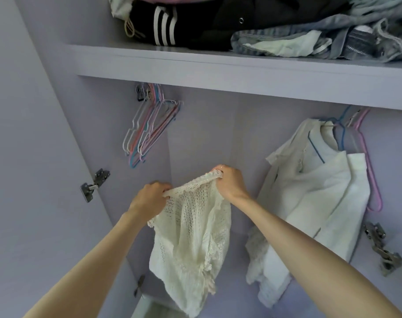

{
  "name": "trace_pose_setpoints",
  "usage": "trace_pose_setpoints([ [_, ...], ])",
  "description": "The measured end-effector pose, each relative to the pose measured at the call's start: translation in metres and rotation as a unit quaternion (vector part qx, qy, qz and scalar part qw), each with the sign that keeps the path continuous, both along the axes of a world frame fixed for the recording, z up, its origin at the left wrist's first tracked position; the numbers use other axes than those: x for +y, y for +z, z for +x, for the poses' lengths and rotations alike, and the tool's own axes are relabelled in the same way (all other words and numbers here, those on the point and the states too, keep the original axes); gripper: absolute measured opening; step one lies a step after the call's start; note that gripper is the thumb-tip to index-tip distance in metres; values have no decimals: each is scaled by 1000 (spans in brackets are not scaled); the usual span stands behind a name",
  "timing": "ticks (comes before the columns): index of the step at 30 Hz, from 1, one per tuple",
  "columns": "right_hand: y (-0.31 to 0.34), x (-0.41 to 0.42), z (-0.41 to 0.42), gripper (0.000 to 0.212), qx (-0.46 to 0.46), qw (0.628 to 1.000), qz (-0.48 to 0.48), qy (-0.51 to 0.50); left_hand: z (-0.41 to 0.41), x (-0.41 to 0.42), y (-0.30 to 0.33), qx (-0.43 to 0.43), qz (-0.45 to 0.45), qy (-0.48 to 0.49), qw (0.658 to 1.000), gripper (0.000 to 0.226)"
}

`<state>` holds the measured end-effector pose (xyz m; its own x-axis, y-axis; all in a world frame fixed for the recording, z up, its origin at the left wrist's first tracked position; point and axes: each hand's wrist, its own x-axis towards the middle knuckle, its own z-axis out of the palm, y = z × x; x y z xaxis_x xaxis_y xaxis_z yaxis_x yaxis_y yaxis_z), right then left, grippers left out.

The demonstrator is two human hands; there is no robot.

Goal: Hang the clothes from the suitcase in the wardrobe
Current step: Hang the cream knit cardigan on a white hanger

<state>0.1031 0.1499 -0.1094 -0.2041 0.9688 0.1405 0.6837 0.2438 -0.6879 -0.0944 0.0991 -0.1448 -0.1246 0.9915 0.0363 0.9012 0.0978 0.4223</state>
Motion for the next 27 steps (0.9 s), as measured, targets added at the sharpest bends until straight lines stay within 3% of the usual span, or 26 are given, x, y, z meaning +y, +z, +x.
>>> trace_pose_setpoints([
  [4, -2, 12, 2, 44, -58, 997, 50, -29, -27, 5, -2, 28, 39, 57, 997, 31],
  [10, -1, 39, 3, 40, -59, 994, -2, -92, -64, 7, -12, 20, 4, 147, 989, 34],
  [14, -6, 49, 1, 21, -91, 989, -41, -106, -83, 12, -10, -106, 9, 182, 978, 27],
  [18, -21, 63, -12, 16, -117, 982, -97, -112, -86, 18, 4, -289, 42, 234, 927, 18],
  [23, -39, 84, -46, 15, -56, 984, -148, -75, -97, 17, 22, -410, 56, 235, 879, 19],
  [27, -40, 97, -96, 19, 58, 972, -221, -60, -112, 14, 37, -476, 51, 224, 849, 17],
])
